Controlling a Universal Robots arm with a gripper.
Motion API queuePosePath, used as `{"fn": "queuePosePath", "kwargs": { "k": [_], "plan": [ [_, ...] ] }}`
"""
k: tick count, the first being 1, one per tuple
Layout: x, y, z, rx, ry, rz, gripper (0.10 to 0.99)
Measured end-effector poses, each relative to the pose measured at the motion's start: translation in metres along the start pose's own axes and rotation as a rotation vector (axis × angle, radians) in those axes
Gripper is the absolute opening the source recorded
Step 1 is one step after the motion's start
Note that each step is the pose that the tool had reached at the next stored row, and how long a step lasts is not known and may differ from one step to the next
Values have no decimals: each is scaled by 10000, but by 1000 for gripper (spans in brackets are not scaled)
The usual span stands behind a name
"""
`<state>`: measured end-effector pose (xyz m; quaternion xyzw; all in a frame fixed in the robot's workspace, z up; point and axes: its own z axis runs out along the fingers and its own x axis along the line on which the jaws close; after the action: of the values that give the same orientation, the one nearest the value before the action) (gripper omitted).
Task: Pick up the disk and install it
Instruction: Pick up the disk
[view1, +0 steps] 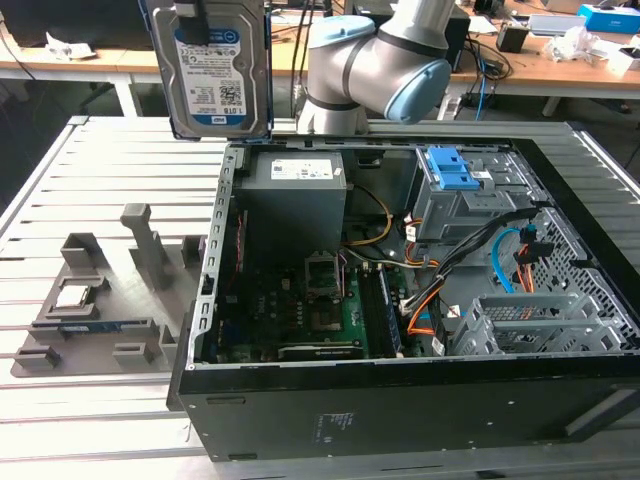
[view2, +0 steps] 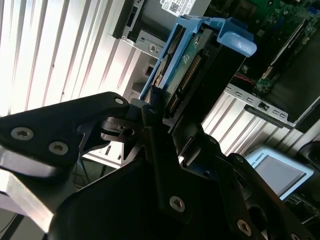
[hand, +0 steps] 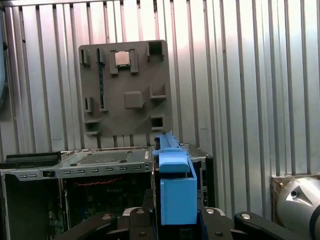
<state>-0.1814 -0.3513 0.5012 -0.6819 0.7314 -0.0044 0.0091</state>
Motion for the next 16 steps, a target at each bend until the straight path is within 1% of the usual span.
{"fn": "queuePosePath", "kwargs": {
  "k": [5,16],
  "plan": [
    [-10,-138,5,0,1,-1,365],
    [-24,-350,9,1,2,0,365]
  ]
}}
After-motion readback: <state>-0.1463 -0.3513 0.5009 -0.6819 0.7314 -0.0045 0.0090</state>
